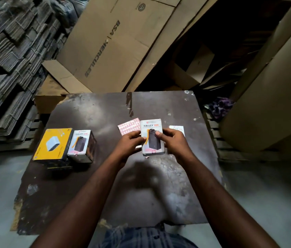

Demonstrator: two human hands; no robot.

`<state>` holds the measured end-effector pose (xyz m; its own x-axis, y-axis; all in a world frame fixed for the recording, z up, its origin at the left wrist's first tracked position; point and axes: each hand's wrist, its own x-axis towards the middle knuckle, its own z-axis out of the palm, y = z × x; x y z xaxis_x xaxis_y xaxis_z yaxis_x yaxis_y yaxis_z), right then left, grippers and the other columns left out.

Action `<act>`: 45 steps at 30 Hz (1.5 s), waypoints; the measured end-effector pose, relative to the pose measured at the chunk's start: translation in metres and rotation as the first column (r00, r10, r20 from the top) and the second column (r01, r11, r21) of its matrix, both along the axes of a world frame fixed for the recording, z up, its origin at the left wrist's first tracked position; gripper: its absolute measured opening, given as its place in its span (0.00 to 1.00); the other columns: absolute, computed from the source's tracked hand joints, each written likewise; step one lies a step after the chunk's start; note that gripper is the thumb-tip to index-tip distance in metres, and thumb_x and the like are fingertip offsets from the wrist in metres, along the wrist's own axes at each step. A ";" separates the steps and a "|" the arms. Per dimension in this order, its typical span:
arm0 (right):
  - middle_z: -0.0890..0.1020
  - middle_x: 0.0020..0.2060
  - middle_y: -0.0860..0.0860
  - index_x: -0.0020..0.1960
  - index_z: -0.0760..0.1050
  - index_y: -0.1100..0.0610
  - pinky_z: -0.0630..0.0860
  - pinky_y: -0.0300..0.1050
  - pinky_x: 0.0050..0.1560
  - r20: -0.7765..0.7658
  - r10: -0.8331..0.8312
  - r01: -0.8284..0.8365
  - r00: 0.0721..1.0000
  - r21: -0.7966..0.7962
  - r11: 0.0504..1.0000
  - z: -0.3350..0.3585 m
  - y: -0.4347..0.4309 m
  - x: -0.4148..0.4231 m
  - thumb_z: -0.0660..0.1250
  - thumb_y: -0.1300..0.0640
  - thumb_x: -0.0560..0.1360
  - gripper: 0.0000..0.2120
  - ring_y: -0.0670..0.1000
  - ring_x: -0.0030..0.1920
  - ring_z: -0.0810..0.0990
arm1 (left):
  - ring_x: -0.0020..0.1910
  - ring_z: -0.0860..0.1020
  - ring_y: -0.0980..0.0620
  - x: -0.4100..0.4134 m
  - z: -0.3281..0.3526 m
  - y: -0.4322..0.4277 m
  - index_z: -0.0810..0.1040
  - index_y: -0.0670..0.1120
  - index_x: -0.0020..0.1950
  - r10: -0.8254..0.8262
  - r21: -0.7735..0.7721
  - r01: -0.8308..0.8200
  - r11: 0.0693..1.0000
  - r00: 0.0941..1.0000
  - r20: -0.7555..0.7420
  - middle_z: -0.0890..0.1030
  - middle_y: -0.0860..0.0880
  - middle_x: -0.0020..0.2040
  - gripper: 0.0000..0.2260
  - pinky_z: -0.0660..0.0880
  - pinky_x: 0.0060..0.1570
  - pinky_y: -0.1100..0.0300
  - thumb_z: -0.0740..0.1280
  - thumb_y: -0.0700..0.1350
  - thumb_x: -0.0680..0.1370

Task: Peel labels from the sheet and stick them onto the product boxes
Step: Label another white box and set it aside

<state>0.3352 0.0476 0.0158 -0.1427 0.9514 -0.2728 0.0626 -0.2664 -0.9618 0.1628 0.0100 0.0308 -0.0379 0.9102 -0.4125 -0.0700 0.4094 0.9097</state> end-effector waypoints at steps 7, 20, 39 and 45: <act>0.86 0.50 0.54 0.56 0.82 0.61 0.81 0.43 0.42 0.025 -0.224 0.225 0.974 -0.038 0.974 -0.027 0.006 0.053 0.74 0.56 0.74 0.12 0.51 0.47 0.86 | 0.55 0.83 0.46 0.058 -0.035 0.016 0.77 0.36 0.62 0.098 -0.018 -0.097 0.995 0.995 0.001 0.83 0.40 0.57 0.16 0.81 0.53 0.54 0.72 0.40 0.77; 0.86 0.46 0.54 0.50 0.82 0.58 0.81 0.52 0.54 0.257 -0.461 0.473 0.849 0.017 0.881 -0.059 0.045 0.131 0.79 0.52 0.69 0.14 0.52 0.47 0.85 | 0.47 0.84 0.46 0.149 -0.059 0.070 0.82 0.45 0.44 0.062 0.019 -0.059 0.998 0.984 -0.168 0.85 0.43 0.46 0.04 0.82 0.51 0.49 0.75 0.41 0.74; 0.86 0.52 0.55 0.59 0.83 0.60 0.71 0.36 0.47 0.474 -0.399 0.468 0.785 -0.033 0.883 -0.096 0.102 0.150 0.75 0.51 0.73 0.19 0.47 0.46 0.81 | 0.38 0.82 0.50 0.179 -0.110 0.138 0.84 0.40 0.55 -0.105 -0.165 0.055 0.985 0.944 -0.312 0.85 0.41 0.47 0.11 0.82 0.51 0.50 0.74 0.39 0.73; 0.86 0.52 0.56 0.57 0.83 0.60 0.77 0.45 0.55 0.488 -0.399 0.490 0.777 -0.070 0.869 -0.117 0.112 0.145 0.75 0.51 0.72 0.17 0.54 0.51 0.84 | 0.40 0.84 0.46 0.178 -0.135 0.151 0.84 0.45 0.50 -0.169 -0.252 0.084 0.964 0.925 -0.340 0.86 0.42 0.42 0.11 0.82 0.51 0.45 0.75 0.43 0.69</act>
<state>0.4801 0.1592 -0.1011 0.4634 0.8035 -0.3737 0.2987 -0.5387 -0.7878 0.3407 0.1614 -0.1043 -0.1117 0.7995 -0.5903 0.3066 0.5927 0.7448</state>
